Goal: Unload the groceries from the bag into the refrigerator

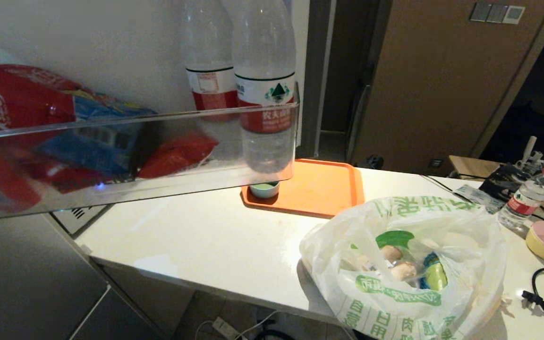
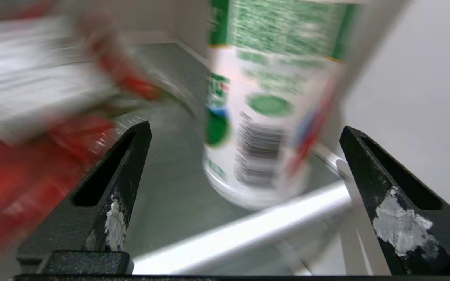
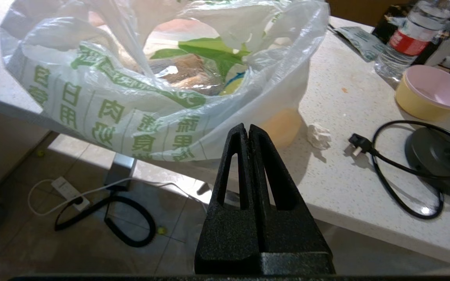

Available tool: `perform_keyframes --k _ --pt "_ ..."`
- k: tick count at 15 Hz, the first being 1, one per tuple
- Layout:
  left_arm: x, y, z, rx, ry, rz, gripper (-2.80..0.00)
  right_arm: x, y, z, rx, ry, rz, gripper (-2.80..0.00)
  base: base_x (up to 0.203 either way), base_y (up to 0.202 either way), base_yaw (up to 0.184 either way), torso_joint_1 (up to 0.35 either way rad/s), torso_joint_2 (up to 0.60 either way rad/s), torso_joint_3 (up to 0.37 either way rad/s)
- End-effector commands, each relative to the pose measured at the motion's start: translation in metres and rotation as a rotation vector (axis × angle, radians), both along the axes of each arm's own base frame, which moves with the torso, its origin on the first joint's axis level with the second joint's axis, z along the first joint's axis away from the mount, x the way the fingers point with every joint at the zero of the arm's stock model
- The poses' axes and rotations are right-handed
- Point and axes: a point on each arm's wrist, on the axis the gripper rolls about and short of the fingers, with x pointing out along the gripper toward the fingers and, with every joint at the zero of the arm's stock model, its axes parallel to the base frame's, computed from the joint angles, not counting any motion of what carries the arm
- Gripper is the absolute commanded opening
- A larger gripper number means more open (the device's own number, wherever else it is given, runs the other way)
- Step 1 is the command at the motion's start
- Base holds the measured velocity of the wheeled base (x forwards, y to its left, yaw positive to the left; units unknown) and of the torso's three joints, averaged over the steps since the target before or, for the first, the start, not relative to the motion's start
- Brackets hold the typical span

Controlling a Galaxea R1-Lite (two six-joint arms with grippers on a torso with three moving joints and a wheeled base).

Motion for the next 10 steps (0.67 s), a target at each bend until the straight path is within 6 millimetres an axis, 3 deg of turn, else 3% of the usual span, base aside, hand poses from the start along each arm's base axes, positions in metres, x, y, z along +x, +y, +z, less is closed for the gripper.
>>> perform_keyframes --k 1,10 --pt "-0.008 -0.011 0.007 0.024 -0.011 -0.001 0.0 0.0 0.0 0.0 -0.001 0.001 0.002 -2.8 0.0 0.0 0.0 0.0 0.0 0.0" --pt "-0.03 -0.026 0.029 0.076 -0.055 0.031 0.0 0.0 0.0 0.0 -0.001 0.001 0.001 -2.8 0.0 0.0 0.0 0.0 0.0 0.0"
